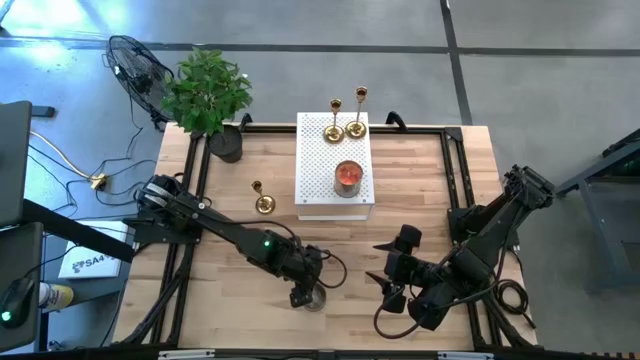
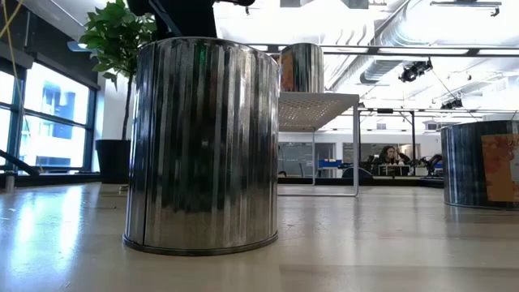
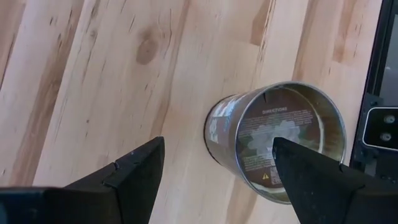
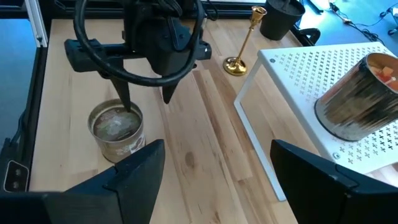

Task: Pick & Place candle stick holders
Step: Put the bottom middle brown candle on the shelf

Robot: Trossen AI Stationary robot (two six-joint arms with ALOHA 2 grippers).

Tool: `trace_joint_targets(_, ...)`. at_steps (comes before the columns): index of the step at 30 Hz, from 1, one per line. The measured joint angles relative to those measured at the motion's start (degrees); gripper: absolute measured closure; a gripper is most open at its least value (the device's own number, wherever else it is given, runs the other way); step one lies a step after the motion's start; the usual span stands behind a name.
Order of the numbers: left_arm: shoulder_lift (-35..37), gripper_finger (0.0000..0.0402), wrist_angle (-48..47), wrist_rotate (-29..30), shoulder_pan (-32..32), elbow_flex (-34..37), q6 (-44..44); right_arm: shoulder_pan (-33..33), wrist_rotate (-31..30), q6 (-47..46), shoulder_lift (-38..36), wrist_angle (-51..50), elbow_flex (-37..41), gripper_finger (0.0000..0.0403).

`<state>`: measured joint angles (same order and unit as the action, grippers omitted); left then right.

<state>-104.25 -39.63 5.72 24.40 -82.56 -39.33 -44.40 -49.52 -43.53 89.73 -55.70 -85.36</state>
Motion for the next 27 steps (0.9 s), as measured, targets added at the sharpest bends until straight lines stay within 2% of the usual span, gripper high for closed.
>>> trace_joint_targets(10,-2.82,0.0108,0.82,-2.0,-0.02,0.05,-1.39,-0.02,0.16,0.02,0.0,0.04,0.0,0.0116)
trace_joint_targets(27,-2.95,0.0108,-1.48,1.33,-0.04,0.04,-1.49,-0.7,0.17,-0.04,0.0,0.58,0.0,0.0116)
